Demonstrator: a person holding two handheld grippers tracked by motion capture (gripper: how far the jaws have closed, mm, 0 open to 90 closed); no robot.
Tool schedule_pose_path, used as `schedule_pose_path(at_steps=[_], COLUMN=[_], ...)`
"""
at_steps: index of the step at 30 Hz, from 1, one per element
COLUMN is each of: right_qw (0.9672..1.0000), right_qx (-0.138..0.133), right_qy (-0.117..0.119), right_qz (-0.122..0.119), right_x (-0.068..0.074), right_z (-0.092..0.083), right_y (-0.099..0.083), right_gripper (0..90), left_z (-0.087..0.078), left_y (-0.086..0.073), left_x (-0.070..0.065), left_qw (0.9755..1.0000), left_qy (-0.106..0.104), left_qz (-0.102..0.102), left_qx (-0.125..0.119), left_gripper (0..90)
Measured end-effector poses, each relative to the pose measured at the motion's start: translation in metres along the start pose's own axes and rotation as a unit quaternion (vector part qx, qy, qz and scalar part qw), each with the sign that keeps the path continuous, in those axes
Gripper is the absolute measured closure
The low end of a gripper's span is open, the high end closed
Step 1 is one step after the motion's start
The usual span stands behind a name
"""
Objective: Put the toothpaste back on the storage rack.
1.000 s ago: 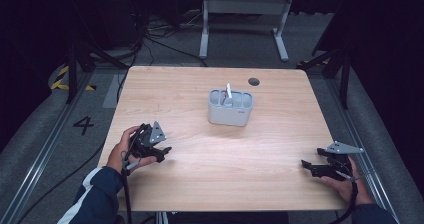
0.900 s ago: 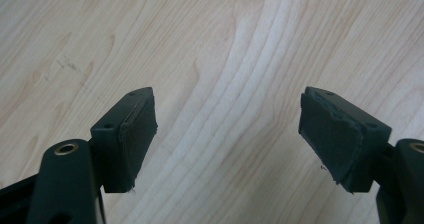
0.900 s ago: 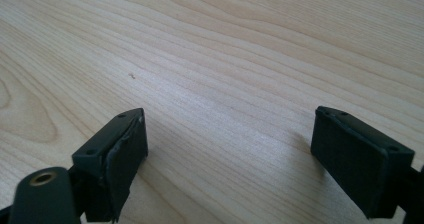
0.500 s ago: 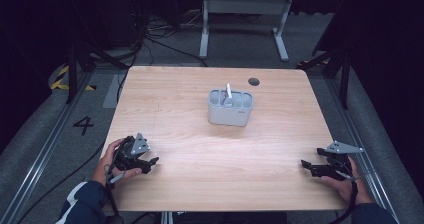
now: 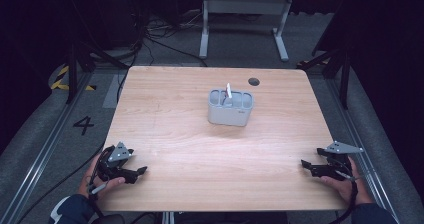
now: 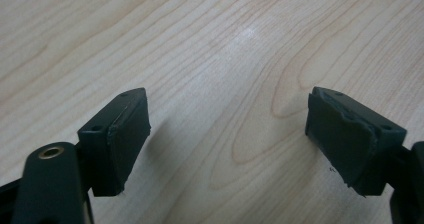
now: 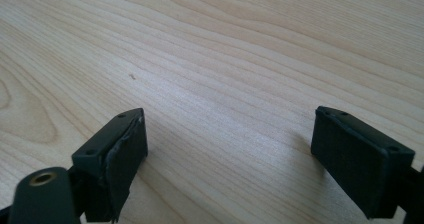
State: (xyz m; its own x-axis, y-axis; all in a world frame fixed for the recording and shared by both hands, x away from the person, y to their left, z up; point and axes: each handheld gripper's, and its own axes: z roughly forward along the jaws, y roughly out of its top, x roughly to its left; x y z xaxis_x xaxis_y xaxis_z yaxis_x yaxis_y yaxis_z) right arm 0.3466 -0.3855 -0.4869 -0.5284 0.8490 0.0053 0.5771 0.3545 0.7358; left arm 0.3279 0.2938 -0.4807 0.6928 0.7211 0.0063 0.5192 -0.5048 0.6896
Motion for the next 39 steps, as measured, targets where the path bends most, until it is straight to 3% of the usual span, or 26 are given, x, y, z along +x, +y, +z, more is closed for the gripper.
schedule_pose_path(at_steps=[2,3,4,15,16,36,39], right_qw=[1.0,1.0,1.0,1.0,1.0,1.0,1.0], right_qx=[0.0,0.0,0.0,0.0,0.0,-0.001,-0.001], right_qy=[0.0,0.0,0.0,0.003,0.003,0.006,0.006], right_qz=[0.0,0.0,0.0,-0.004,-0.002,-0.002,-0.002], right_x=[0.0,0.0,0.0,-0.0003,0.0,0.0004,0.0004], right_z=[0.0,0.0,0.0,0.0001,-0.0001,-0.0006,-0.0006], right_y=[0.0,0.0,0.0,0.0,-0.0001,-0.0005,-0.0005], right_gripper=[15.1,15.1,15.2,15.3,15.3,15.2,15.2], left_z=[-0.0013,-0.002,-0.0022,-0.0025,-0.002,-0.0008,0.0], left_y=[-0.0029,-0.0032,-0.0041,-0.0036,-0.0037,-0.0028,-0.0025], left_x=[0.0009,0.002,0.0,-0.002,-0.0033,-0.0018,-0.0031], left_qw=[0.9998,0.9999,0.9996,0.9991,0.9989,0.9991,0.9989], left_qy=[0.009,0.012,0.013,0.033,0.028,0.031,0.031], left_qz=[-0.016,-0.01,-0.025,-0.028,-0.038,-0.029,-0.036], left_qx=[-0.002,-0.002,0.0,0.002,0.002,0.002,0.002], left_gripper=[16.5,16.0,15.7,14.2,14.1,11.9,11.3])
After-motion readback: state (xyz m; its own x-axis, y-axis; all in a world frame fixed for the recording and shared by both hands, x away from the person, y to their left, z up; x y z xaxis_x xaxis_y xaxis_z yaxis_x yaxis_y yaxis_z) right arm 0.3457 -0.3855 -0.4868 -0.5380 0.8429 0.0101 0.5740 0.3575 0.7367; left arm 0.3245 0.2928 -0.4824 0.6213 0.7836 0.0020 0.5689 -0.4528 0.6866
